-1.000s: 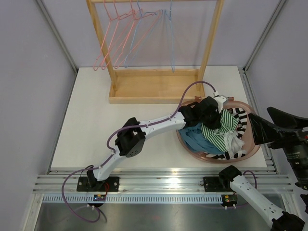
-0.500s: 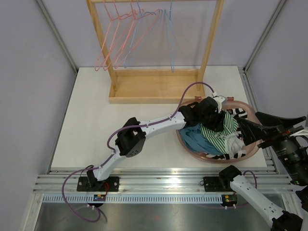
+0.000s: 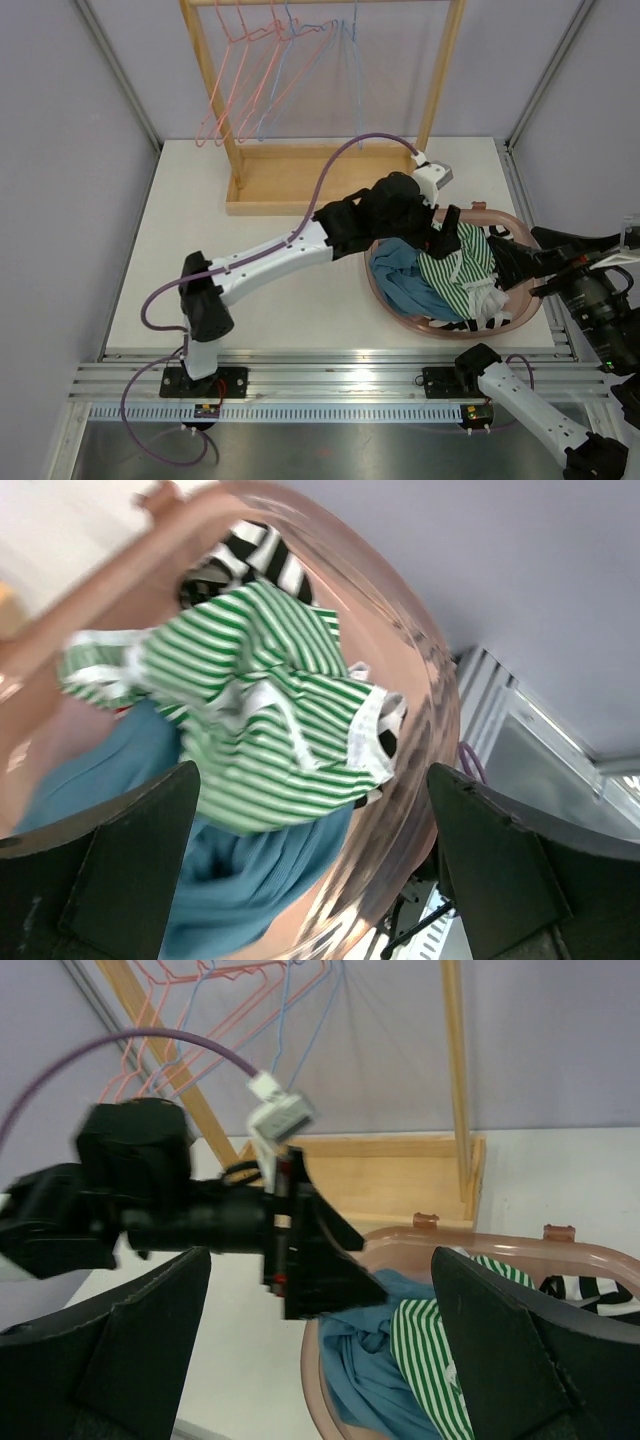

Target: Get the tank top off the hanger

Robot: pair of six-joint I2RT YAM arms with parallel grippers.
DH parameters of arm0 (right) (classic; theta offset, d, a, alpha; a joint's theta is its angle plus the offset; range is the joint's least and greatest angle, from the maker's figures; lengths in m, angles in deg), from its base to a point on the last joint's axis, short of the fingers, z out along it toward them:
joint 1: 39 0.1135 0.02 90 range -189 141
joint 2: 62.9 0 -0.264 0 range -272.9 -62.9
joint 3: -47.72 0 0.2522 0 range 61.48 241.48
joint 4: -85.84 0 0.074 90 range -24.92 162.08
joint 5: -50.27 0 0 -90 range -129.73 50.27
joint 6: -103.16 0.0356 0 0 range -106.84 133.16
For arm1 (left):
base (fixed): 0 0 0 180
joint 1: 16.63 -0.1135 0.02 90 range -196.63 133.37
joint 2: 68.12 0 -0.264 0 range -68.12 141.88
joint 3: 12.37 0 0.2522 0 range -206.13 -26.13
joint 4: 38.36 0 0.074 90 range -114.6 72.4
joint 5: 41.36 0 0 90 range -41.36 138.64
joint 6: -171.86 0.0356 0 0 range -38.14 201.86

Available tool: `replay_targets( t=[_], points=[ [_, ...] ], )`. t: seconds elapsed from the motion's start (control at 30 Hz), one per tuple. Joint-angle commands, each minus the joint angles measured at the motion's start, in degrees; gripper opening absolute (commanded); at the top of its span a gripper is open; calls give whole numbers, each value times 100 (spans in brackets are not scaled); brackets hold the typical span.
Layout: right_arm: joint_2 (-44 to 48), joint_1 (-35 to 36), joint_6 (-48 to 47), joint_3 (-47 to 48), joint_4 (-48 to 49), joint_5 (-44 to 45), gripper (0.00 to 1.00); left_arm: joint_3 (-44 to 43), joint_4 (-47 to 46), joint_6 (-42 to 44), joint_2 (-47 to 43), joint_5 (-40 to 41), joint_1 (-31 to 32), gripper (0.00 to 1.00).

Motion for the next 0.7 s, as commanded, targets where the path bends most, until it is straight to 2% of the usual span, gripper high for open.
replay_targets(
  t=[0.0, 0.13, 0.23, 0.43, 0.67],
  points=[
    [-259, 26, -240, 32, -99, 305, 100, 727, -158, 295, -1041, 1075, -29, 99],
    [-348, 17, -311, -215, -108, 411, 99, 1912, 113, 349, -1982, 2689, -38, 99],
    [-348, 26, -398, -434, -47, 700, 100, 2292, 587, 323, -2615, 3561, -117, 99],
    [-689, 17, -311, -821, -239, 1122, 99, 2925, 1475, 85, -3600, 4179, -818, 99],
    [-1112, 17, 14, -1199, -468, 1571, 99, 3488, 2241, -117, -4742, 4232, -1865, 99]
  ],
)
